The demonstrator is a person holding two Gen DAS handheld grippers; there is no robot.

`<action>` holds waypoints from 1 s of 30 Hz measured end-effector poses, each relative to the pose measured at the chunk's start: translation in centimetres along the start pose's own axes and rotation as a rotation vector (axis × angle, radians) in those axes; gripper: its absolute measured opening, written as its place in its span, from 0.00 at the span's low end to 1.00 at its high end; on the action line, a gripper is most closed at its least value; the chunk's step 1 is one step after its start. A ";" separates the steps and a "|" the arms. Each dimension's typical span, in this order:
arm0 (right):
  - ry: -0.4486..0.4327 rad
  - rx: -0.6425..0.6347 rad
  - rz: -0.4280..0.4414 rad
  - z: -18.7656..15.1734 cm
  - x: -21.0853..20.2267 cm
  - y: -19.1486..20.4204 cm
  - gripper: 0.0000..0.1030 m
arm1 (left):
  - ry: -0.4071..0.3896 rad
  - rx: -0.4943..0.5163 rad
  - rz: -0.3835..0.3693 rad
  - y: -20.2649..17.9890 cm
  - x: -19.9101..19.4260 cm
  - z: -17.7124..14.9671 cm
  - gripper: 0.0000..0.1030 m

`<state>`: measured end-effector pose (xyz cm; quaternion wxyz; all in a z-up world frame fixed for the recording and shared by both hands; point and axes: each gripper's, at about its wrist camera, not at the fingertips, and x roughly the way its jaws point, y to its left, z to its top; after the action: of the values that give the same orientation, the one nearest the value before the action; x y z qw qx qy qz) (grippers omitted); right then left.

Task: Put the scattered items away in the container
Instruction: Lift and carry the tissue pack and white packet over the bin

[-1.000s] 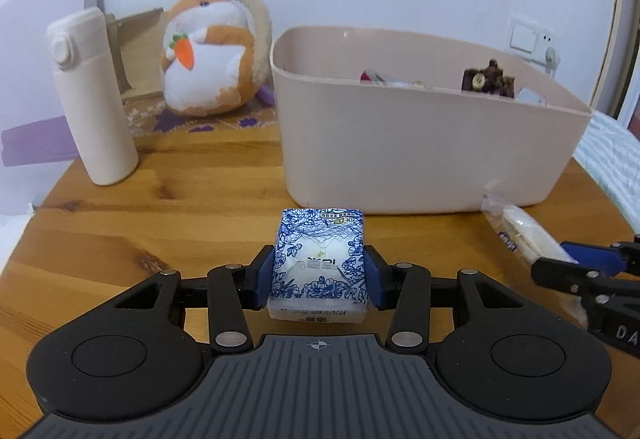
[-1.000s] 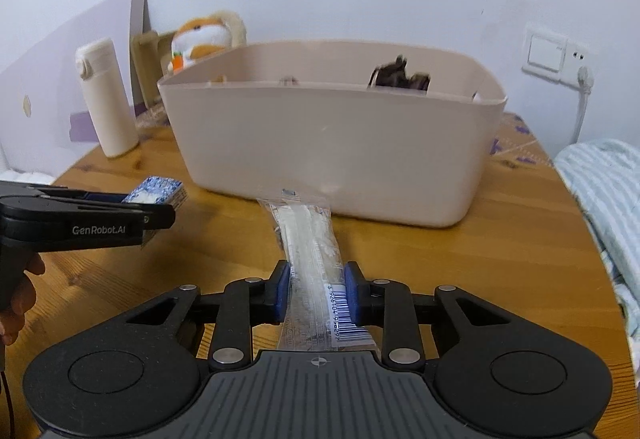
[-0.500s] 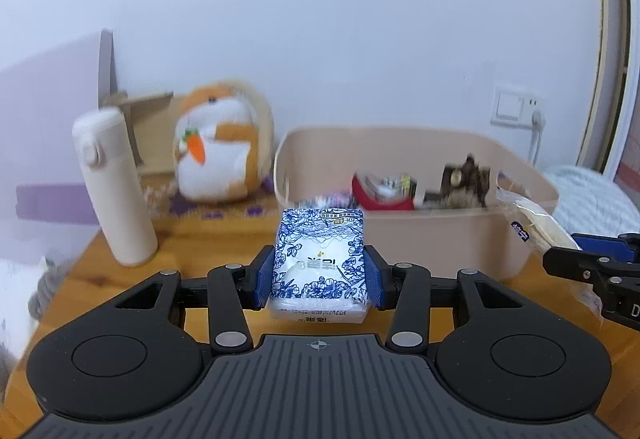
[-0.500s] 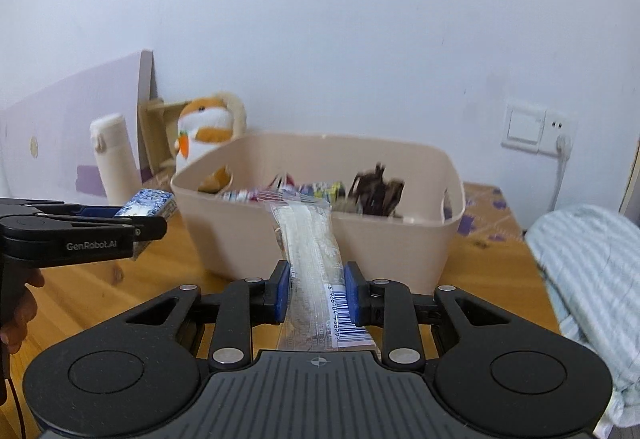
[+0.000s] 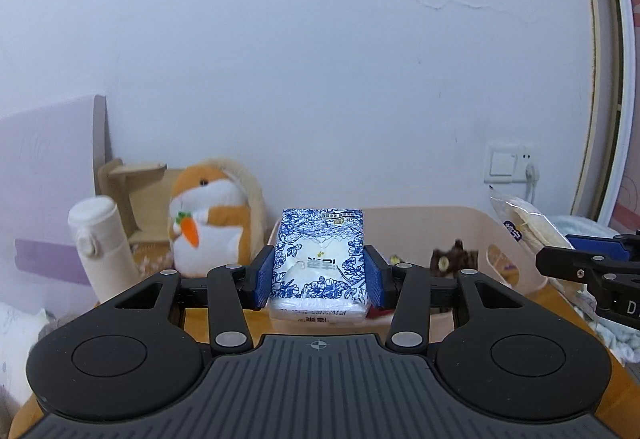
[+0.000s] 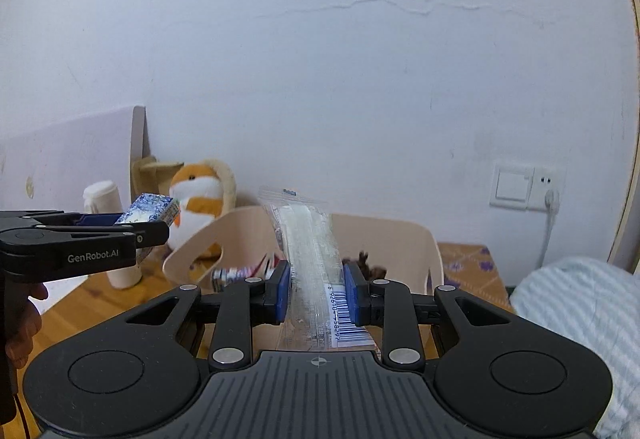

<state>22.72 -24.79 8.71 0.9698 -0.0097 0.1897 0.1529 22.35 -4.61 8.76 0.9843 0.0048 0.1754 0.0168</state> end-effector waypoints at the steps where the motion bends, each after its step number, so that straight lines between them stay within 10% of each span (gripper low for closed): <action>1: -0.004 -0.002 -0.005 0.2 0.2 0.0 0.25 | -0.004 0.004 0.001 -0.1 0.2 0.3 0.45; 18: 0.007 0.020 -0.026 2.2 5.7 -2.7 0.25 | 0.002 0.091 0.029 -1.8 5.3 2.1 0.45; 30: 0.060 0.067 -0.015 1.3 9.6 -4.7 0.25 | 0.144 0.089 -0.001 -3.1 10.7 1.1 0.45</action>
<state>33.03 -26.35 6.15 0.9646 0.0167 0.2236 0.1387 32.82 -7.33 6.04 0.9681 0.0474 0.2460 0.0086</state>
